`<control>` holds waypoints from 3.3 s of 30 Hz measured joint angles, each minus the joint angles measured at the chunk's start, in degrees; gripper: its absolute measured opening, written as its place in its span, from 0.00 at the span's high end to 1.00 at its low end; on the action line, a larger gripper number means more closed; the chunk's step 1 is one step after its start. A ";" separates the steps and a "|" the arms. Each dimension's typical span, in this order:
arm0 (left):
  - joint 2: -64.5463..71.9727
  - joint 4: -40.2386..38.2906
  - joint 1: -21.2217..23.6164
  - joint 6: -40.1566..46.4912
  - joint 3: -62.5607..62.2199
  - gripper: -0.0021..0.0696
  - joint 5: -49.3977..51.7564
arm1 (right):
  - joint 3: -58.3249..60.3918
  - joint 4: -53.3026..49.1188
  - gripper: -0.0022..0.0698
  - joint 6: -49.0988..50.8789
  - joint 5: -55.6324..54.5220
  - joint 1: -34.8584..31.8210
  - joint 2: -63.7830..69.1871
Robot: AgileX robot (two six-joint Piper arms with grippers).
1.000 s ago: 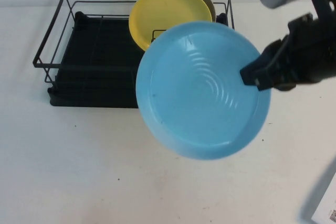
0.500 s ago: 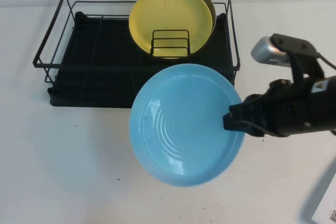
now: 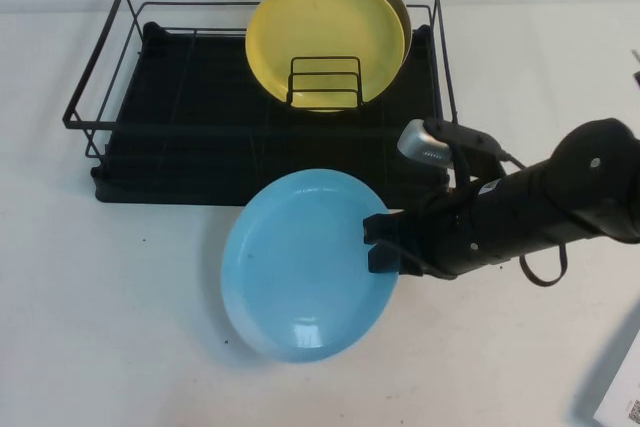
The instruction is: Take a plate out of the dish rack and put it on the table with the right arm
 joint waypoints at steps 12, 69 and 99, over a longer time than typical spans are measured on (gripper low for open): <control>0.00 0.00 0.00 0.00 0.00 0.98 0.00 | -0.68 0.73 0.88 -0.23 -2.60 0.00 4.89; 0.00 0.00 0.00 0.00 0.00 0.98 0.00 | 7.91 -22.38 0.99 -0.17 22.23 -1.74 -30.30; 0.00 0.00 0.00 0.00 0.00 0.98 0.00 | 56.60 -34.63 1.00 -0.25 -20.21 -26.84 -88.93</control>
